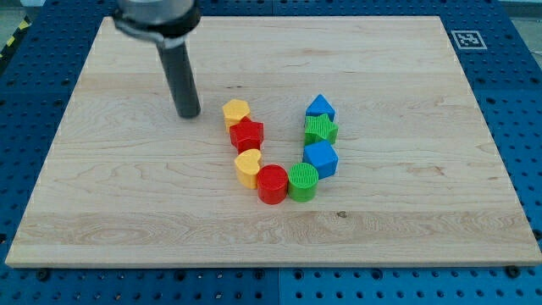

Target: Adjust the red star in between the yellow blocks

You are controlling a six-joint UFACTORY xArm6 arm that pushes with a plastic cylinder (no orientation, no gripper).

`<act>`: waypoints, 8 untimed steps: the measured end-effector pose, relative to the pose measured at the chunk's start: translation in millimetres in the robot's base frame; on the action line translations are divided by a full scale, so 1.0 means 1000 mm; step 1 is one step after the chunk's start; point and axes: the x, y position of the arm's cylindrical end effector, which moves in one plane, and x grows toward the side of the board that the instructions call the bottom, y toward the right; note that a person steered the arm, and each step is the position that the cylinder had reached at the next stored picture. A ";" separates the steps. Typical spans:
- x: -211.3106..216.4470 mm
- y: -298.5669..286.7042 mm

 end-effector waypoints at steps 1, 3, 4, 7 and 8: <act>-0.037 0.017; -0.019 0.120; 0.001 0.129; 0.039 0.117; 0.041 0.110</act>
